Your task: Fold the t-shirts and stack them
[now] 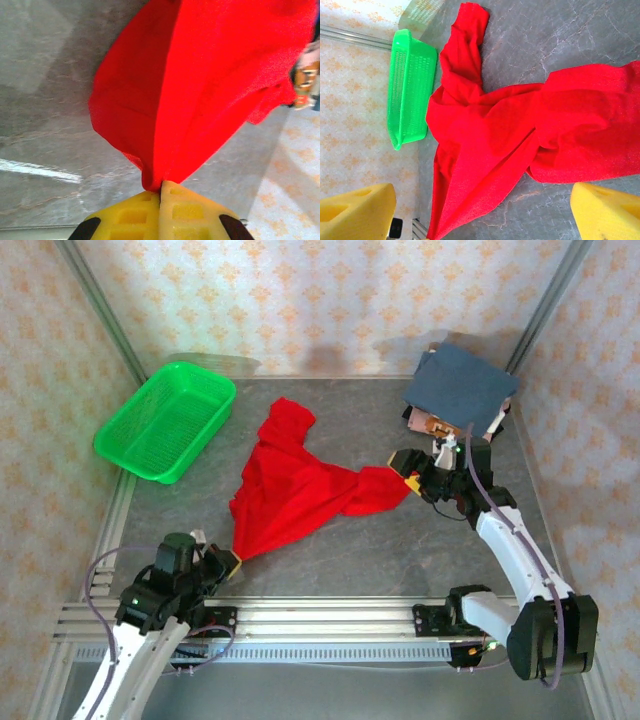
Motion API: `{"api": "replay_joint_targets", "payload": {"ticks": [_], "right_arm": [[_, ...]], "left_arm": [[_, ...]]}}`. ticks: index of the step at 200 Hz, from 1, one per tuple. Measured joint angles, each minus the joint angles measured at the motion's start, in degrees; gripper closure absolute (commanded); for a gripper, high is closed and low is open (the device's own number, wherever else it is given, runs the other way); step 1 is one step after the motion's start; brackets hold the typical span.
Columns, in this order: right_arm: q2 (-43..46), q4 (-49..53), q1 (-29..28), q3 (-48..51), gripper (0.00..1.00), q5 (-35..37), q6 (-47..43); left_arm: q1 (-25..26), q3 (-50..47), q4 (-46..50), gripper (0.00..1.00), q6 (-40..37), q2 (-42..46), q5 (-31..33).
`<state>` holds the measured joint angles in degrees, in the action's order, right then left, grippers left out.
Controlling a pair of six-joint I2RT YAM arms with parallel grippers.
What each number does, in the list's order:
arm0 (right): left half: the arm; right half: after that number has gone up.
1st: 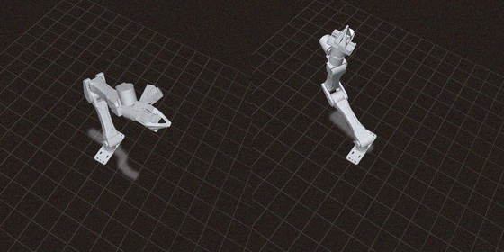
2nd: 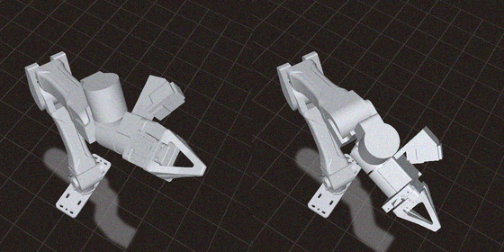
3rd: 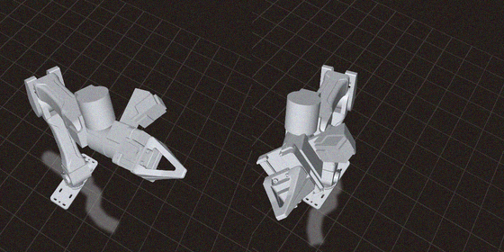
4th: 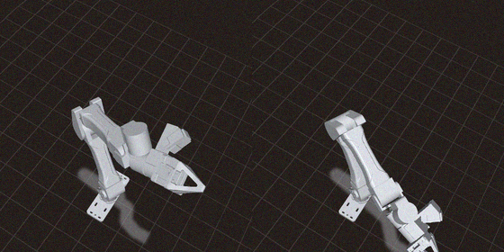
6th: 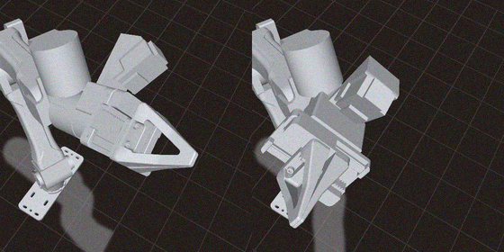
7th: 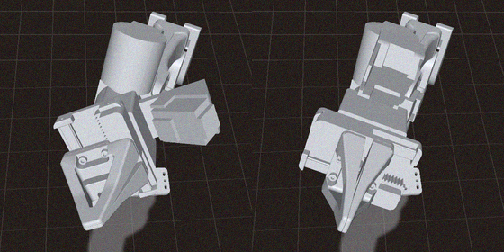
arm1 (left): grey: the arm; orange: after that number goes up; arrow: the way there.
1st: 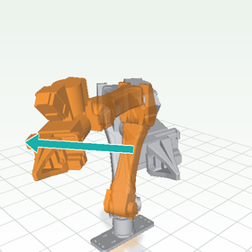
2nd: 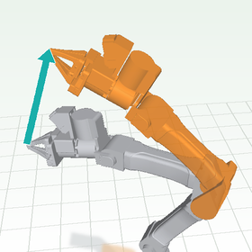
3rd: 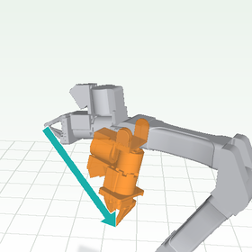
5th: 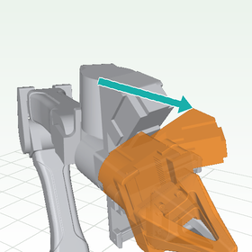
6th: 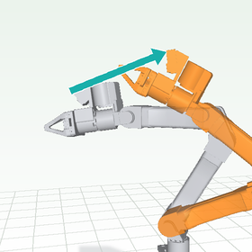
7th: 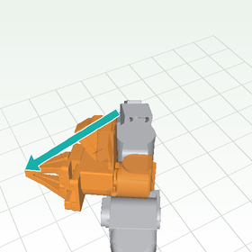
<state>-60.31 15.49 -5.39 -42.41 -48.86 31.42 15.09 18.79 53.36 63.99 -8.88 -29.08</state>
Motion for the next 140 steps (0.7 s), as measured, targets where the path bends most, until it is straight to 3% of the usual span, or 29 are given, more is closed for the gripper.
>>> {"api": "replay_joint_targets", "payload": {"ticks": [12,32,53,105,140], "right_arm": [[0.0,0.2,0.0,0.0,0.1,0.0,0.0],[-0.3,0.4,0.0,0.0,0.1,0.0,0.0],[-2.2,1.6,-0.3,-0.3,0.11,0.0,-0.6],[-17.8,15.5,-11.4,-10.6,0.16,9.2,-10.0],[-23.2,17.9,-12.3,-11.8,0.16,16.1,-11.3]], "left_arm": [[0.1,0.0,0.0,1.0,-0.9,-3.8,0.2],[0.5,0.0,-0.2,0.86,-2.8,-8.9,1.4],[0.8,0.7,0.5,0.57,-4.3,-13.4,4.2],[0.8,7.0,-0.2,0.48,-1.7,-14.4,11.7],[0.8,6.7,-4.9,0.45,-1.1,-23.4,12.7]]}}
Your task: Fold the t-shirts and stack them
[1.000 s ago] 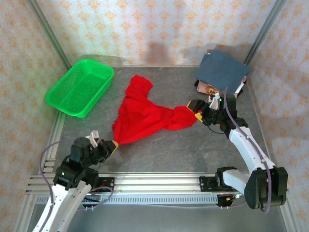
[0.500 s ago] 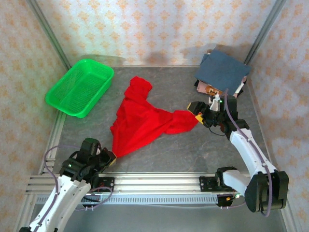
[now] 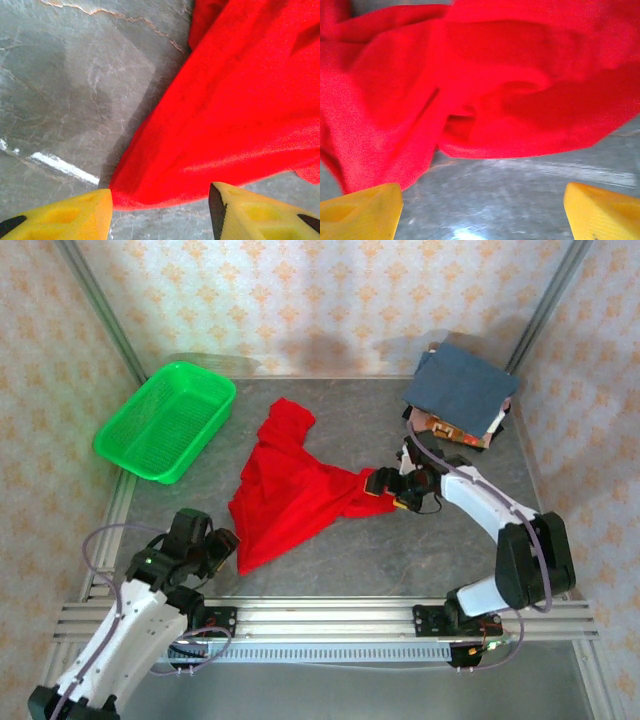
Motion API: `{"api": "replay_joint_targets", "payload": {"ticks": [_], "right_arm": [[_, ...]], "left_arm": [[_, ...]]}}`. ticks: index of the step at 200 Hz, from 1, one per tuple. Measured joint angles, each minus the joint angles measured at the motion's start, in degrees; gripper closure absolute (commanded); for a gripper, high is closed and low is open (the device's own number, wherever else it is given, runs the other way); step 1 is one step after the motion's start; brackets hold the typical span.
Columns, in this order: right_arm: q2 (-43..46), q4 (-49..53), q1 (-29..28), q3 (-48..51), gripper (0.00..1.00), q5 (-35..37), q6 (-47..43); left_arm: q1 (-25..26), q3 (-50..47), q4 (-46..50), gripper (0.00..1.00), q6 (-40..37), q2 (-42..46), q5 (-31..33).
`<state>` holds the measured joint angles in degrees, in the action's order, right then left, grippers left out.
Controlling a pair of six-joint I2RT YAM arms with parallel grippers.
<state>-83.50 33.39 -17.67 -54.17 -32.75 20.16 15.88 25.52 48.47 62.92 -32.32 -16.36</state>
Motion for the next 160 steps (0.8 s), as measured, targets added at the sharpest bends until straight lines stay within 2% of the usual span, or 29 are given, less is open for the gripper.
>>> {"api": "replay_joint_targets", "payload": {"ticks": [51,81,94,112,125,134,160], "right_arm": [[-10.2,0.7,0.1,-4.2,0.18,8.7,-1.0],[-16.7,0.0,0.1,-8.8,0.28,10.9,-1.1],[-19.2,-0.7,0.1,-10.6,0.39,11.6,-1.0],[-21.3,-1.1,0.1,-12.2,0.7,12.3,-1.2],[-21.6,-1.3,0.1,-12.5,0.86,12.9,-1.1],[-21.4,-1.3,0.1,-12.5,0.91,13.6,-0.7],[-19.2,-0.9,1.0,-12.1,0.96,14.8,-0.7]], "left_arm": [[0.0,-0.4,-12.6,0.47,-1.5,-15.4,0.3],[0.0,-0.5,-19.5,0.62,-3.4,-24.1,0.3],[0.0,-0.5,-21.7,0.73,-4.6,-27.9,0.2],[0.0,0.0,-23.8,0.91,-5.9,-32.8,0.1],[0.0,1.5,-24.2,0.99,-7.3,-34.9,0.0],[0.0,2.8,-24.0,1.0,-8.5,-35.7,0.2],[-0.6,7.5,-19.8,1.0,-10.6,-32.3,1.9]]}}
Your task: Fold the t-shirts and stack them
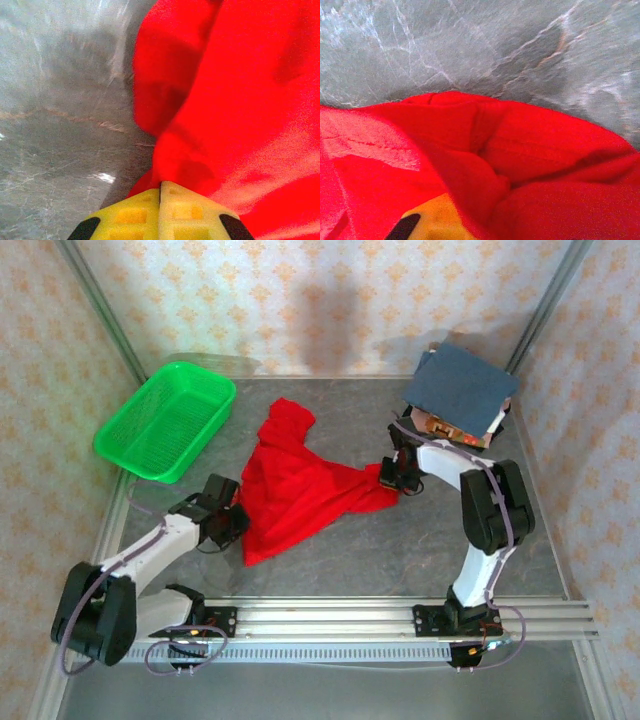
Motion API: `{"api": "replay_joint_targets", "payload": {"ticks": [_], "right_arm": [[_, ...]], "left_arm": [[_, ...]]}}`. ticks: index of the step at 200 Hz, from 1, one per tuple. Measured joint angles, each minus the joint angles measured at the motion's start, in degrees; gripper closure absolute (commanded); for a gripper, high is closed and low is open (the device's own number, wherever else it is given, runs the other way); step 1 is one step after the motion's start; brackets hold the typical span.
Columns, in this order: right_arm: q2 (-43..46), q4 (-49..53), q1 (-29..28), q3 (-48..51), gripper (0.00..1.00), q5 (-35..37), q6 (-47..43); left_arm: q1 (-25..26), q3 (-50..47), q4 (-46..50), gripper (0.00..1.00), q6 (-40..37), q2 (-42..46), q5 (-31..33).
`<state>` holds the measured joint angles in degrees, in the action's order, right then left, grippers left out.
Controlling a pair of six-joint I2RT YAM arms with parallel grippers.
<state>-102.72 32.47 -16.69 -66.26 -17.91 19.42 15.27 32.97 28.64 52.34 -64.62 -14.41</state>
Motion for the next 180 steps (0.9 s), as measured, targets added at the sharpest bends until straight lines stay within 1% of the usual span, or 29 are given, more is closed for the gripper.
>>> {"api": "replay_joint_targets", "payload": {"ticks": [21,37,59,85,110,158,180], "right_arm": [[5.0,1.5,1.4,0.9,0.97,0.1,0.0],[9.1,2.9,2.2,1.2,0.97,0.0,-0.2],[12.7,4.7,2.4,1.3,0.97,-0.1,-0.2],[14.4,6.6,2.4,2.6,0.97,-0.5,-0.2],[14.8,8.5,2.5,3.9,0.97,-0.5,-0.4],[14.8,9.8,3.8,4.2,0.96,-0.5,-1.3],[14.8,9.8,3.8,4.4,0.96,-0.7,-1.5]], "left_arm": [[-2.4,4.4,3.5,1.0,-1.1,6.5,0.6],[-3.8,7.2,5.3,1.0,-1.9,9.6,0.6],[-4.0,8.7,7.5,1.0,-2.9,10.5,0.5],[-4.1,8.8,9.7,1.0,-3.0,10.4,0.5],[-4.2,10.0,9.7,1.0,-3.9,6.7,0.5],[-4.3,16.0,9.2,1.0,-6.4,-2.3,-0.2],[-4.5,15.6,7.8,1.0,-6.6,-5.1,-0.7]]}}
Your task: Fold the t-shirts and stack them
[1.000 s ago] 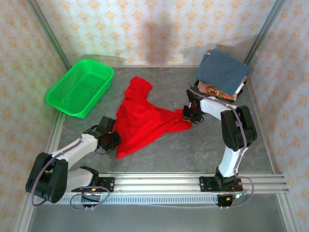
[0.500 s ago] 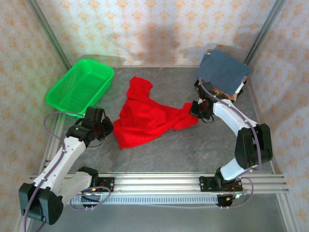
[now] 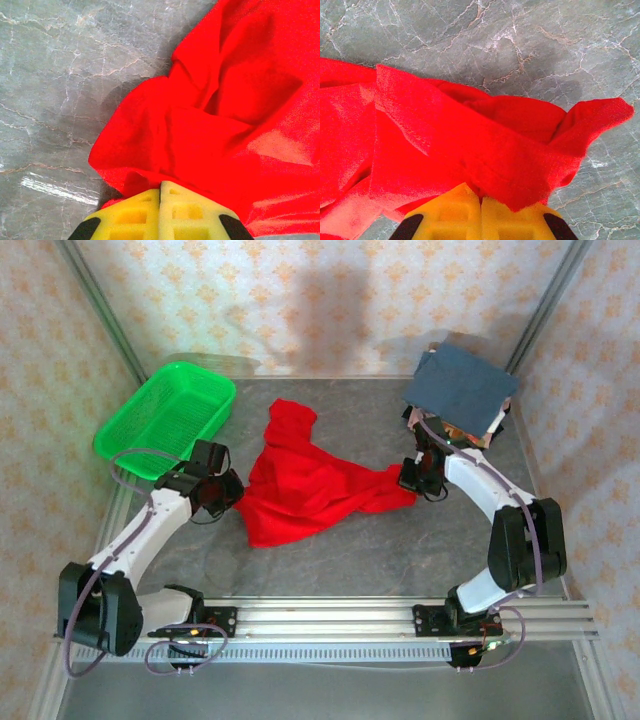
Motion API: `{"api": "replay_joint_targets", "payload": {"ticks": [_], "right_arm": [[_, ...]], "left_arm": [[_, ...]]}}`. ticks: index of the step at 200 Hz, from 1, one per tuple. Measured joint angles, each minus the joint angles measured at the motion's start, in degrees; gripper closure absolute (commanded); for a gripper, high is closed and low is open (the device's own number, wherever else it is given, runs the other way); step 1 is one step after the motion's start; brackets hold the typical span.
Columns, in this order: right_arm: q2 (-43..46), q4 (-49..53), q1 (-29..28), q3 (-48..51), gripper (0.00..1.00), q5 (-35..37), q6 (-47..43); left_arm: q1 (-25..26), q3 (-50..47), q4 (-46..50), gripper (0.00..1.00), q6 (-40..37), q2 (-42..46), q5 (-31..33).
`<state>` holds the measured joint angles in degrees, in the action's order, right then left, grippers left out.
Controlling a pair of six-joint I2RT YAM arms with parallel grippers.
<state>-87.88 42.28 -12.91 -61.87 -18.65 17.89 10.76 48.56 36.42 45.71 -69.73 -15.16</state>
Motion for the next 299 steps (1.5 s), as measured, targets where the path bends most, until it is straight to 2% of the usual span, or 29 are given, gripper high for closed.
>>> {"api": "replay_joint_targets", "payload": {"ticks": [8,13,23,31,45,61,105,128,154,189,226,265,299], "right_arm": [[0.0,0.0,0.0,0.2,0.96,-0.2,0.0],[0.0,0.0,0.0,0.4,0.96,-0.3,0.0],[0.0,0.0,0.0,0.7,0.95,-0.5,0.0],[0.0,0.0,0.0,0.8,0.95,-0.7,0.0],[0.0,-0.1,0.0,0.8,0.95,-1.1,0.0],[0.0,-0.1,0.0,0.8,0.95,-1.5,0.0],[-0.2,-0.1,0.0,0.8,0.95,-2.4,0.0],[-0.4,-0.1,0.0,0.8,0.95,-2.6,-0.2],[-0.6,-0.1,0.0,0.8,0.95,-3.1,-0.2],[-0.8,-0.1,0.0,0.8,0.94,-3.5,-0.6],[-0.8,-0.3,0.0,0.8,0.94,-3.7,-0.9],[-0.8,-0.3,0.0,0.8,0.94,-3.7,-1.1],[-0.8,-0.8,0.0,1.4,0.94,-3.9,-1.1]], "left_arm": [[0.0,-0.9,-0.6,0.93,0.0,-0.6,-0.3],[0.0,-1.6,-1.1,0.84,0.0,-0.9,-0.5],[0.0,-3.0,-1.8,0.59,0.3,-1.3,-0.7],[-0.1,-4.0,-2.0,0.47,0.7,-1.6,-0.9],[-0.1,-4.7,-1.9,0.38,1.4,-2.1,-0.9],[-0.1,-4.8,-1.6,0.33,2.4,-0.7,-0.9],[0.0,-6.8,1.1,0.34,9.7,14.7,-1.8],[2.6,-12.4,2.3,0.38,15.4,21.9,-2.8],[5.5,-19.0,3.1,0.4,20.9,26.1,-3.9],[8.4,-23.8,1.4,0.42,26.5,25.3,-4.3],[11.6,-26.3,-5.6,0.44,31.0,18.5,-4.5],[12.5,-29.9,-12.3,0.47,36.8,18.3,-3.8],[13.2,-30.0,-13.3,0.51,39.7,17.3,-3.4]]}}
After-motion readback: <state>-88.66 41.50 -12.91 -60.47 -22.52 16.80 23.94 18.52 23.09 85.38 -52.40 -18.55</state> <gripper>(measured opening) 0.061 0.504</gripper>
